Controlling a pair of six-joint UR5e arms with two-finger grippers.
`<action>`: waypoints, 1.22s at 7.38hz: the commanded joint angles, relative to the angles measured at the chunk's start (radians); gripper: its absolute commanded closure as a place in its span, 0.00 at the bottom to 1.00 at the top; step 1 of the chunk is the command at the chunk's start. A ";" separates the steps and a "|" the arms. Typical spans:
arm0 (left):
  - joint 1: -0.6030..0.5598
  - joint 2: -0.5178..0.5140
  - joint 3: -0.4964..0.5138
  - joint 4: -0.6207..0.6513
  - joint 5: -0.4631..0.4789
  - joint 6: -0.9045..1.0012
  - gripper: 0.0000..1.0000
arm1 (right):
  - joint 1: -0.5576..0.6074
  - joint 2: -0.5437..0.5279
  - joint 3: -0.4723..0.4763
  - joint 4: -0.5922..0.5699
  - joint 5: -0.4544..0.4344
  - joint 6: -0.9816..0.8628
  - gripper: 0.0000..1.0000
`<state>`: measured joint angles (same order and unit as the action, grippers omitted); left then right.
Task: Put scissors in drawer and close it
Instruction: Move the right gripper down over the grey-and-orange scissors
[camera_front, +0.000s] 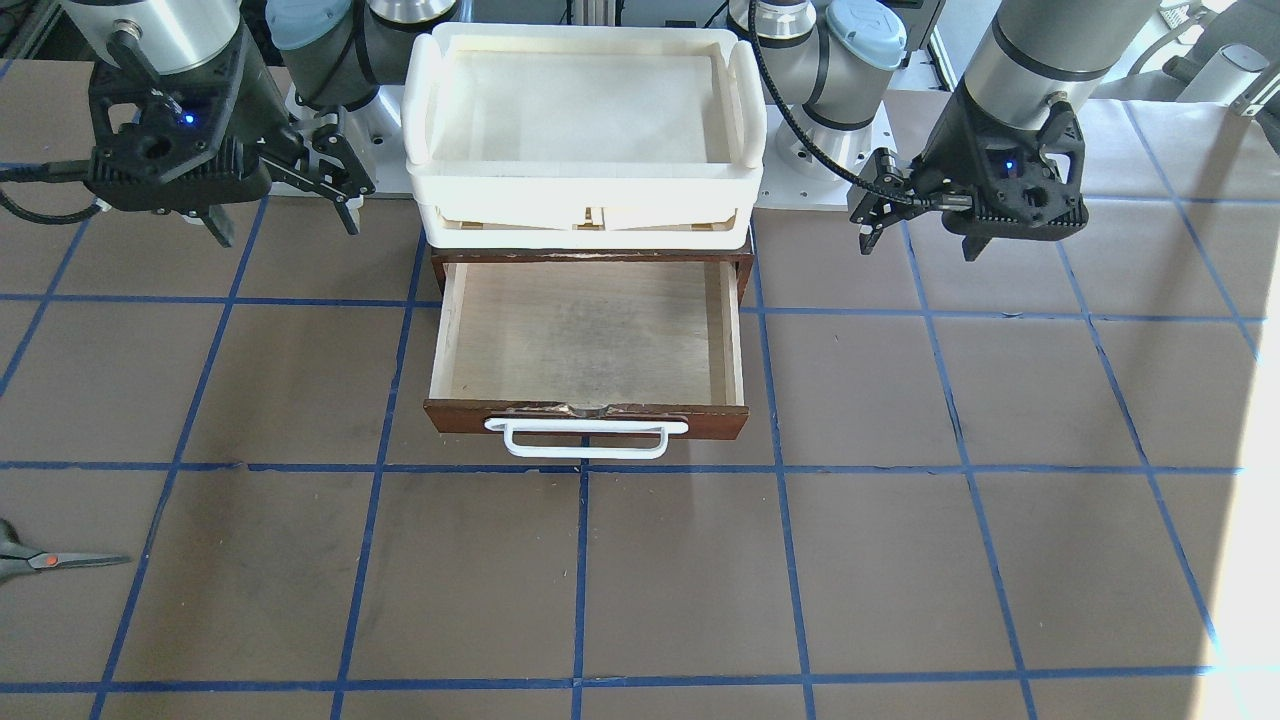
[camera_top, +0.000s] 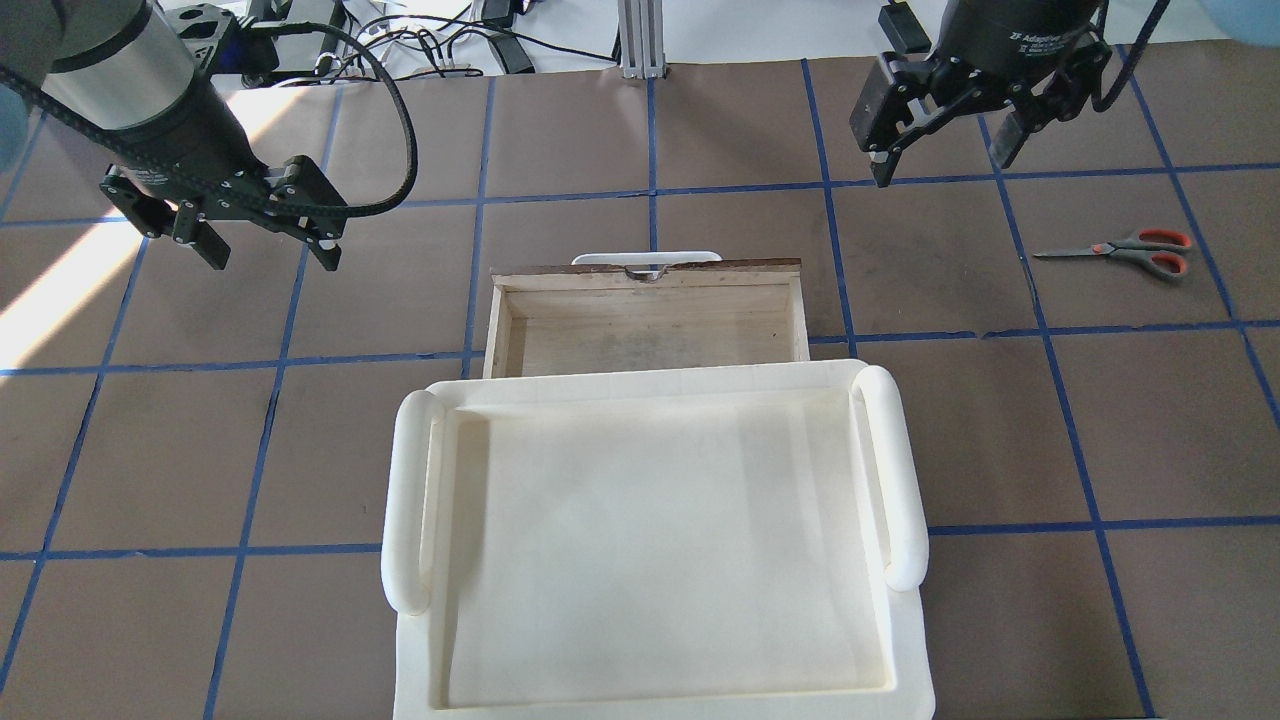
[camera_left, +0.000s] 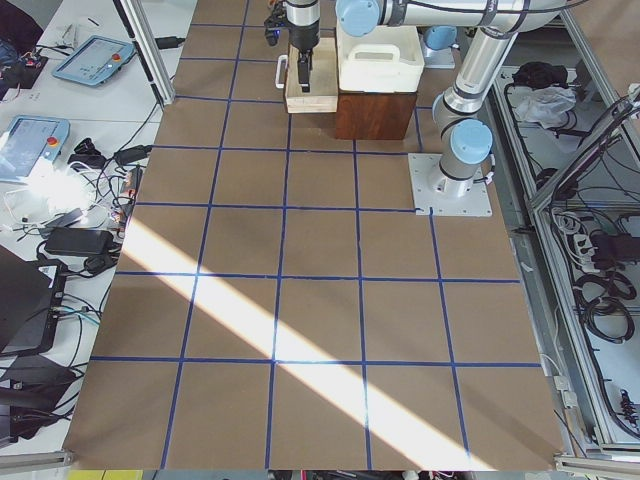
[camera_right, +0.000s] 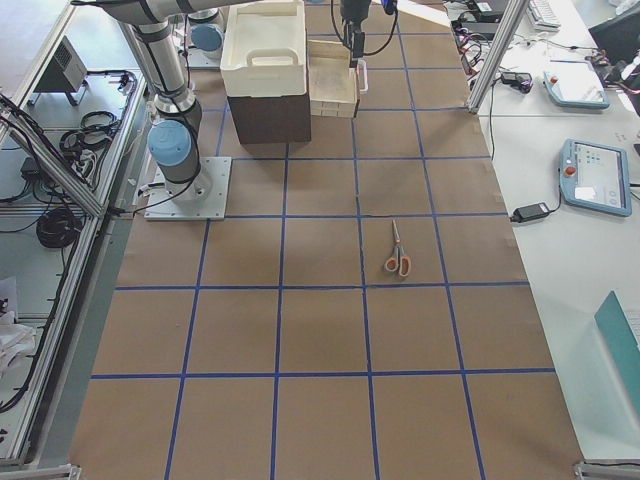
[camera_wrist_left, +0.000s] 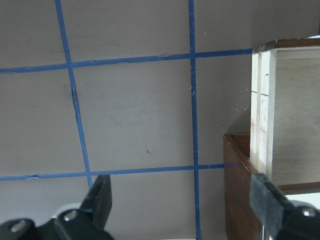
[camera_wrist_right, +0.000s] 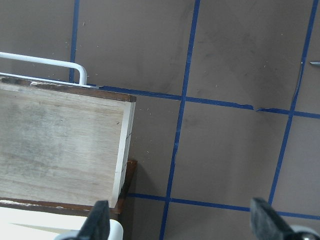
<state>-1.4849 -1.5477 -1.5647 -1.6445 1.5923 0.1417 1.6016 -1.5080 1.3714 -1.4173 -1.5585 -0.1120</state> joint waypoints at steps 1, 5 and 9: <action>0.000 0.000 0.000 0.000 0.000 -0.001 0.00 | 0.000 0.002 0.001 0.000 0.003 -0.002 0.00; 0.000 -0.002 0.000 0.000 0.000 -0.001 0.00 | -0.145 0.005 0.037 -0.009 0.001 -0.465 0.00; -0.002 -0.002 -0.002 0.000 -0.002 0.001 0.00 | -0.378 0.121 0.214 -0.411 -0.104 -1.172 0.02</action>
<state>-1.4862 -1.5494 -1.5658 -1.6444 1.5919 0.1416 1.2878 -1.4451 1.5226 -1.6562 -1.6392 -1.0750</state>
